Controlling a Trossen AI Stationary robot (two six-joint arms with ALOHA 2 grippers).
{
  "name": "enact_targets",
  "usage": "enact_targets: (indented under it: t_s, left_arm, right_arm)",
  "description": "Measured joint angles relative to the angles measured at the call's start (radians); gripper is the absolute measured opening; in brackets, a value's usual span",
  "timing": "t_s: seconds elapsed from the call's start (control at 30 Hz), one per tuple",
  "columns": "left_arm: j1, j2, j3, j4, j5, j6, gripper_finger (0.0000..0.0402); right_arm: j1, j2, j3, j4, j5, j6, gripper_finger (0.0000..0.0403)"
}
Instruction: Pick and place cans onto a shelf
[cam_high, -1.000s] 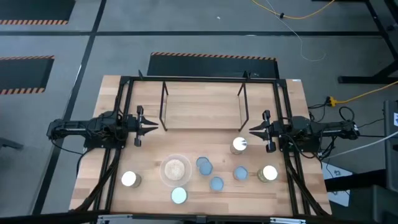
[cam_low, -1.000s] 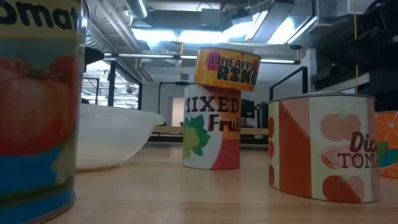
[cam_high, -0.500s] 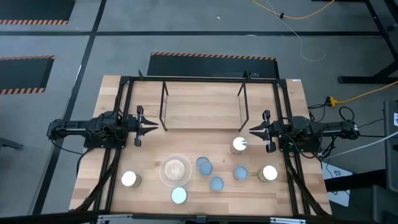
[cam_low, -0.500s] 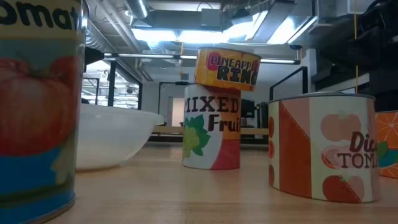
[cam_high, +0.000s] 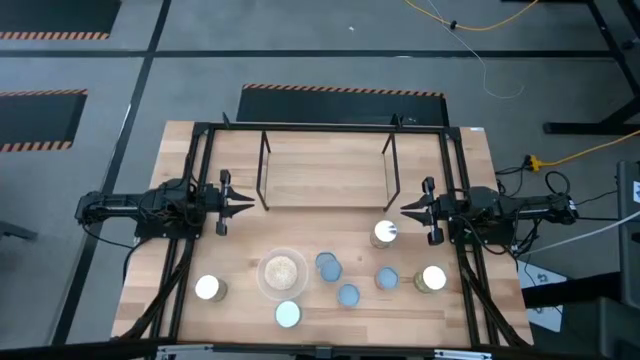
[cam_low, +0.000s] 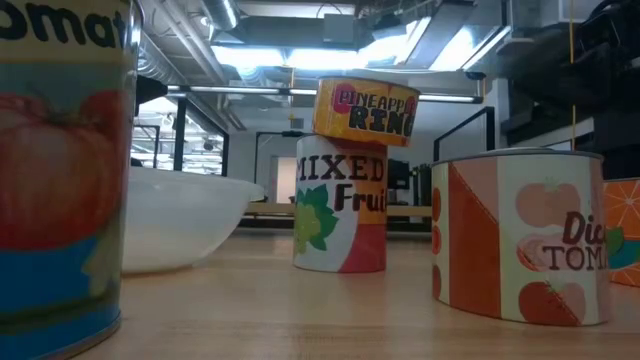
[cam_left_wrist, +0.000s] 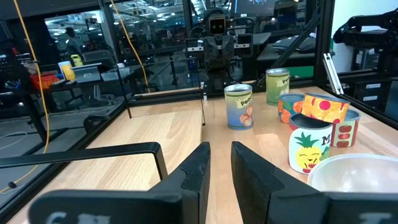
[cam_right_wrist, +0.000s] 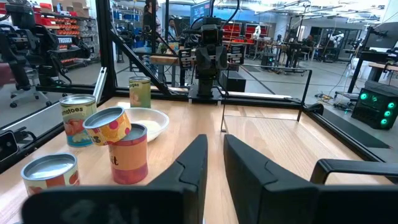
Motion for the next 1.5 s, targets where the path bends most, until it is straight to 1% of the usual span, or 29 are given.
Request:
enact_targets:
  t_s: [0.23, 0.57, 0.7, 1.07, 1.27, 1.4, 1.5]
  left_arm:
    - [0.000, 0.000, 0.000, 0.000, 0.000, 0.000, 0.0059]
    - [0.000, 0.000, 0.000, 0.002, -0.001, 0.000, 0.0059]
    - [0.000, 0.000, 0.000, 0.004, -0.028, 0.000, 0.0059]
    - [0.000, 0.000, 0.000, 0.005, -0.027, 0.000, 0.0062]
    - [0.000, 0.000, 0.000, 0.006, -0.043, -0.013, 0.0089]
    - [0.000, 0.000, 0.000, 0.012, -0.081, -0.035, 0.0123]
    - [0.000, 0.000, 0.000, 0.013, -0.086, -0.035, 0.0150]
  right_arm:
    - [0.000, 0.000, 0.000, 0.000, 0.000, -0.052, 0.0059]
    - [0.000, 0.000, 0.000, 0.000, 0.000, -0.053, 0.0059]
    - [0.000, 0.000, 0.000, 0.000, 0.000, -0.056, 0.0059]
    - [0.000, 0.000, 0.000, 0.000, 0.000, -0.056, 0.0059]
    - [0.000, 0.000, 0.000, 0.000, 0.000, -0.056, 0.0059]
    - [0.000, 0.000, 0.000, 0.000, 0.000, -0.056, 0.0059]
    - [0.000, 0.000, 0.000, 0.000, 0.000, -0.057, 0.0059]
